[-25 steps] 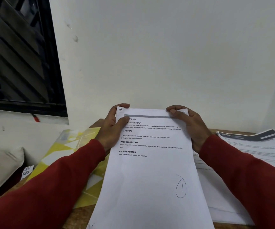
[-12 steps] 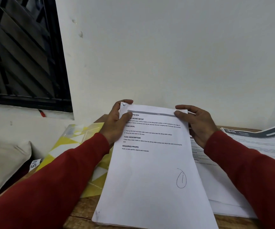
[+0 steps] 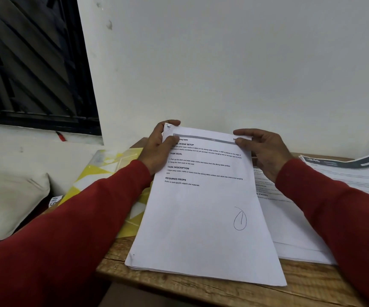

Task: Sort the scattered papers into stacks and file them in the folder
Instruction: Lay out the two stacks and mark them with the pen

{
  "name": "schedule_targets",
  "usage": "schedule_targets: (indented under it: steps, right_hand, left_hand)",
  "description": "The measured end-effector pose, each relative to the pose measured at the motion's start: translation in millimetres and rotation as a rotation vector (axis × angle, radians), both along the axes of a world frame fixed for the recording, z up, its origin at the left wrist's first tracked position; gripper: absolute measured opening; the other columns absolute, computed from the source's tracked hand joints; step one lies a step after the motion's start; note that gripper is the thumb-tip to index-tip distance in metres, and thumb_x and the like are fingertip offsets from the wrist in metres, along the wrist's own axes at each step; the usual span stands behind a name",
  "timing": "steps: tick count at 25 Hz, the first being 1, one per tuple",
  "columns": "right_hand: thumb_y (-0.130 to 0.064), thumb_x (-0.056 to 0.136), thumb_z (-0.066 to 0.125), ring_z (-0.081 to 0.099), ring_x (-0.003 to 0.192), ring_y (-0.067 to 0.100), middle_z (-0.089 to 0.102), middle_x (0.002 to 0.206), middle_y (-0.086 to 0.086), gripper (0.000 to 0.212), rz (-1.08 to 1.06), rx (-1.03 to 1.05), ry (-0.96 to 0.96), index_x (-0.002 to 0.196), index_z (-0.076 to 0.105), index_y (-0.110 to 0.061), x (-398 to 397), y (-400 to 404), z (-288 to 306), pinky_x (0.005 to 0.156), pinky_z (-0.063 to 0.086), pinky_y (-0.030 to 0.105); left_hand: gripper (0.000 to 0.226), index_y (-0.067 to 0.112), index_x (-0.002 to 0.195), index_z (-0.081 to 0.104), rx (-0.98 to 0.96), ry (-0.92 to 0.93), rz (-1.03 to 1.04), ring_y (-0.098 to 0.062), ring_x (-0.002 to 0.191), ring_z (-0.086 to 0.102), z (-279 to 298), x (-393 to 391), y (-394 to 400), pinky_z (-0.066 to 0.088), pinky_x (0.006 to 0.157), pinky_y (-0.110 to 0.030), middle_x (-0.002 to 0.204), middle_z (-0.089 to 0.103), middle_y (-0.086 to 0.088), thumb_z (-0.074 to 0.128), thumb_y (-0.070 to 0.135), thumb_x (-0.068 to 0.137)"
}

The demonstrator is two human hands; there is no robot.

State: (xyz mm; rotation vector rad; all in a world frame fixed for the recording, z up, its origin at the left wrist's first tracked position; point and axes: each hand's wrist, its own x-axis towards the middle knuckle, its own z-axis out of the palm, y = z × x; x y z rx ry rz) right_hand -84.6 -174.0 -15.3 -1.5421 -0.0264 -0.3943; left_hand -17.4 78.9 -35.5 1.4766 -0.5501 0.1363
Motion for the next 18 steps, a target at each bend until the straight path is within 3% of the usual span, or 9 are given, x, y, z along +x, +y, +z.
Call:
schedule_targets:
  steps: [8,13,16,18]
  right_hand:
    - [-0.002,0.083,0.074,0.069,0.07,0.019,0.07,0.091,0.01,0.026,0.035,0.017,0.029,0.108,0.073,-0.009,-1.5,-6.1,2.2,0.061,0.059,0.029]
    - [0.002,0.083,0.072,0.071,0.07,0.018,0.075,0.087,0.009,0.024,0.051,0.058,0.005,0.105,0.073,-0.007,-0.2,-8.6,0.8,0.063,0.06,0.027]
    - [0.003,0.083,0.072,0.071,0.071,0.018,0.075,0.087,0.009,0.023,0.043,0.074,-0.004,0.103,0.073,-0.008,1.5,-11.7,-1.4,0.064,0.06,0.027]
    - [0.004,0.082,0.072,0.071,0.07,0.017,0.075,0.086,0.008,0.023,0.028,0.092,-0.009,0.102,0.073,-0.007,2.2,-13.8,-1.9,0.063,0.059,0.026]
  left_hand:
    - [0.03,0.035,0.117,0.059,0.014,0.008,-0.059,-0.026,0.08,0.064,0.3,3.6,3.9,0.056,0.075,-0.043,0.093,0.064,-0.007,0.053,0.013,0.098]
    - [0.035,0.034,0.126,0.056,-0.001,0.031,-0.091,-0.023,0.084,0.067,1.5,4.6,3.7,0.058,0.076,-0.039,0.1,0.066,-0.006,0.054,0.012,0.099]
    - [0.035,0.02,0.133,0.054,-0.072,0.19,-0.124,-0.026,0.089,0.069,2.0,4.2,2.9,0.06,0.078,-0.039,0.109,0.069,-0.013,0.054,0.01,0.1]
    - [0.028,0.007,0.127,0.058,-0.083,0.282,-0.159,-0.029,0.088,0.072,2.9,1.9,5.1,0.061,0.075,-0.04,0.11,0.071,-0.018,0.055,0.014,0.1]
